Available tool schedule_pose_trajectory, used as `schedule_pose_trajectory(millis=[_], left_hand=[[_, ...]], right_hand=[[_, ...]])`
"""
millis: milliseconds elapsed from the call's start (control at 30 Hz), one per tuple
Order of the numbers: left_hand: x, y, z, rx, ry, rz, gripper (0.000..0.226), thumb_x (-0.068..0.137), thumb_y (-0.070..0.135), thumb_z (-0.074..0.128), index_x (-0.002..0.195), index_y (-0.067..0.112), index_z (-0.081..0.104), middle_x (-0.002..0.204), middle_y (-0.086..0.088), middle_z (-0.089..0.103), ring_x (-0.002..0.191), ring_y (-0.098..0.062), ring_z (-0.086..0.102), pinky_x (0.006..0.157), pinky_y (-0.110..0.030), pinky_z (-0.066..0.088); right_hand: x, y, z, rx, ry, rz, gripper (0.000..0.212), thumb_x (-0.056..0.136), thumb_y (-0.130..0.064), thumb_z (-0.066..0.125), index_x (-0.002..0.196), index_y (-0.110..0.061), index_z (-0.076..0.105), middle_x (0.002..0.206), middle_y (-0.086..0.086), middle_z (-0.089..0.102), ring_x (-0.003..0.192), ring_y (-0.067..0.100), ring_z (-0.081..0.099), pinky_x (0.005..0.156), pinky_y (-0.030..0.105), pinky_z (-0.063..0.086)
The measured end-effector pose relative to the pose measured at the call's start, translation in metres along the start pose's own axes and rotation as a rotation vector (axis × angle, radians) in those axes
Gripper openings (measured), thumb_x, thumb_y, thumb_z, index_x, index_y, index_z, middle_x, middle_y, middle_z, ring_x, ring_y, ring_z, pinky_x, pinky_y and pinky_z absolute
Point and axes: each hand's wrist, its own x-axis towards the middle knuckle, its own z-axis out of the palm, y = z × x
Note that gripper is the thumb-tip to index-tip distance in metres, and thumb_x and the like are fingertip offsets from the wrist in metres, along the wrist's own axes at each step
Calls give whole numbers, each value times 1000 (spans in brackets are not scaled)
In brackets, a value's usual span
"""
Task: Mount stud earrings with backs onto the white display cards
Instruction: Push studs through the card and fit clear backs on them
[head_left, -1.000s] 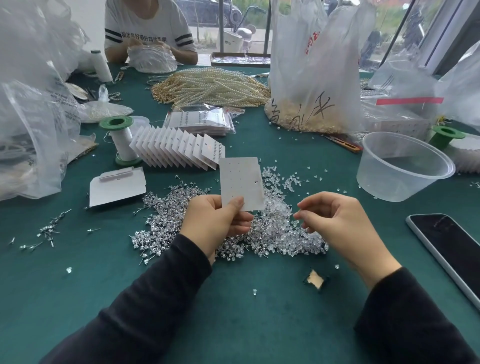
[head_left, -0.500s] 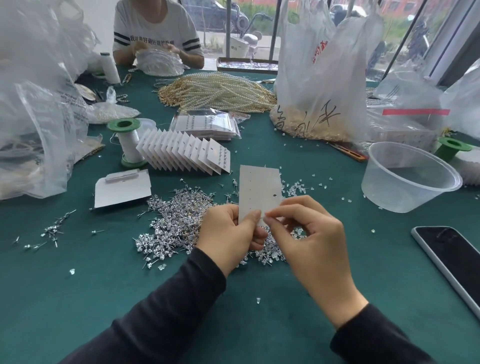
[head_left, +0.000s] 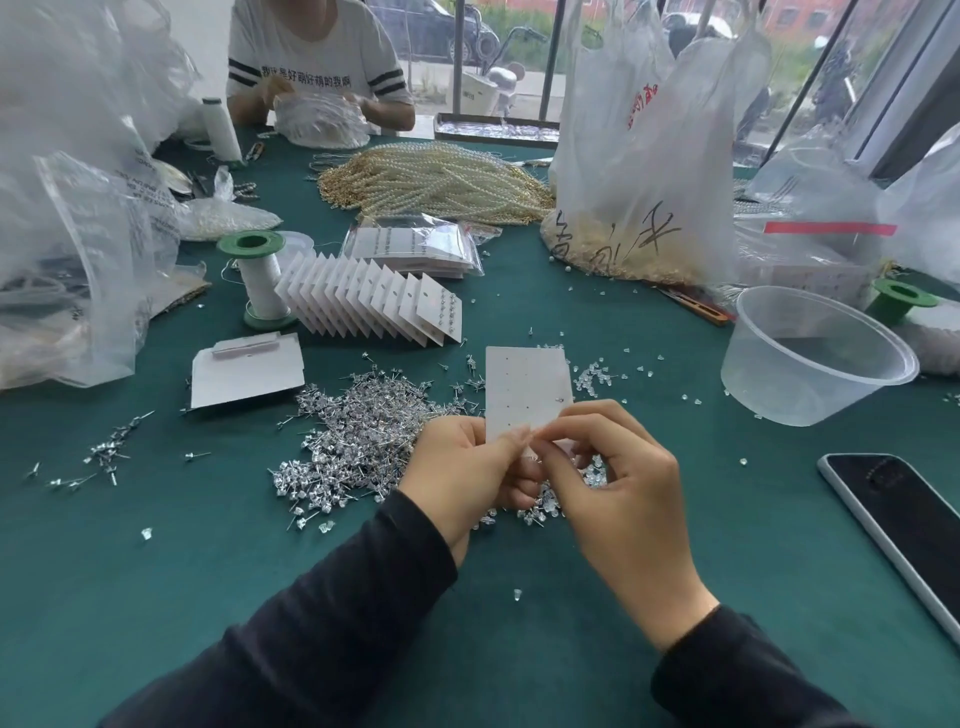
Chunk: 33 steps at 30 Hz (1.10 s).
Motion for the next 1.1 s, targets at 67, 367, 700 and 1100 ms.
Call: schedule_pose_trajectory(millis=[67, 367, 700, 1100], left_hand=[[0, 1, -1, 23, 3, -1, 29, 90, 4, 50, 61, 3, 54, 38, 2, 53, 31, -8, 46, 32, -15, 38], [3, -2, -3, 230, 89, 140, 24, 87, 9, 56, 63, 9, 55, 33, 6, 52, 29, -3, 45, 33, -12, 35], [4, -8, -3, 386, 177, 240, 29, 83, 15, 60, 55, 18, 57, 36, 8, 55, 35, -4, 49, 42, -20, 41], [5, -10, -4, 337, 134, 254, 36, 87, 11, 56, 51, 16, 52, 34, 6, 48, 33, -10, 44, 40, -19, 35]], right_hand=[[0, 1, 0, 19, -22, 21, 15, 72, 4, 74, 71, -9, 69, 78, -3, 63, 71, 7, 56, 65, 13, 41], [0, -1, 1, 42, 26, -18, 9, 74, 0, 70, 71, -8, 66, 79, -4, 61, 62, 7, 51, 59, 19, 44], [-4, 1, 4, -148, 14, -112, 11, 74, 4, 70, 71, -6, 65, 79, -1, 59, 64, 5, 48, 63, 12, 41], [-5, 2, 8, -148, 25, -112, 11, 74, 8, 67, 73, -3, 68, 79, 1, 60, 67, 9, 54, 62, 13, 45]])
